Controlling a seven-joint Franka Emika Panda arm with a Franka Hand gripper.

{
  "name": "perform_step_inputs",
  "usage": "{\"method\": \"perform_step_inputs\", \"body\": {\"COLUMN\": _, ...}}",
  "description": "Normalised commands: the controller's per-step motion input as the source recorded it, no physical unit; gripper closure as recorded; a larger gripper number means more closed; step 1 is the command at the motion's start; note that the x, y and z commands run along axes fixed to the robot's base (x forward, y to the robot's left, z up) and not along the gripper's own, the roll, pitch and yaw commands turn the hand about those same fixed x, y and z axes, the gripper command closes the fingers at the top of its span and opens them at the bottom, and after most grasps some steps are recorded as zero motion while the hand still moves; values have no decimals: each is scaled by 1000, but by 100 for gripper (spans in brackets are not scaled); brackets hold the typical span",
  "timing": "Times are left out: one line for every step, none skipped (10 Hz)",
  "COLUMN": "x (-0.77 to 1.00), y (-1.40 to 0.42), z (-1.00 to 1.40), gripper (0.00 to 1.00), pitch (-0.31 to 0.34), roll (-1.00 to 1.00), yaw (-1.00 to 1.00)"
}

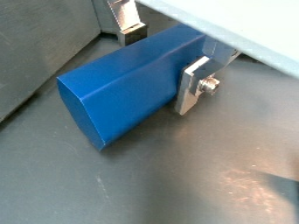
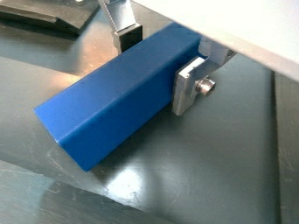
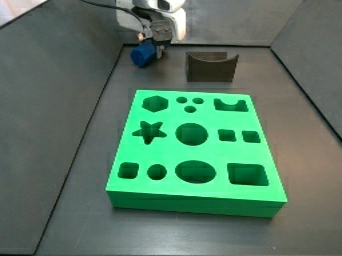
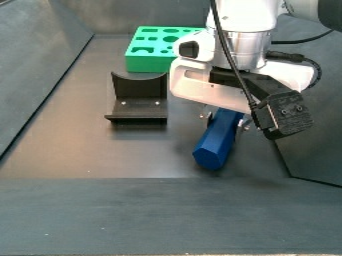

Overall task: Pick up the hexagon object. Move up. Place the hexagon object on the fixture. Regrasp the hexagon object. Move to above the board. Insert the hexagon object.
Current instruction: Pick up the hexagon object, then move up.

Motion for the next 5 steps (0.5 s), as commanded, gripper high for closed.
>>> {"method": "perform_step_inputs", "body": {"x": 0, "y": 0, "z": 0, "gripper": 100, "pitch": 0, "roll": 0, "yaw": 0}}
{"method": "perform_step_inputs", "body": {"x": 0, "y": 0, "z": 833, "gripper": 100, "pitch": 0, "roll": 0, "yaw": 0}}
{"method": "perform_step_inputs", "body": {"x": -31, "y": 79, "z": 812, "gripper": 100, "pitch": 18, "roll": 16, "yaw": -32}}
{"method": "perform_step_inputs", "body": {"x": -37, "y": 51, "z": 648, "gripper": 100, "pitch": 38, "roll": 32, "yaw": -50}}
{"method": "perform_step_inputs", "body": {"x": -35, "y": 36, "z": 560, "gripper": 100, "pitch": 44, "roll": 42, "yaw": -48}}
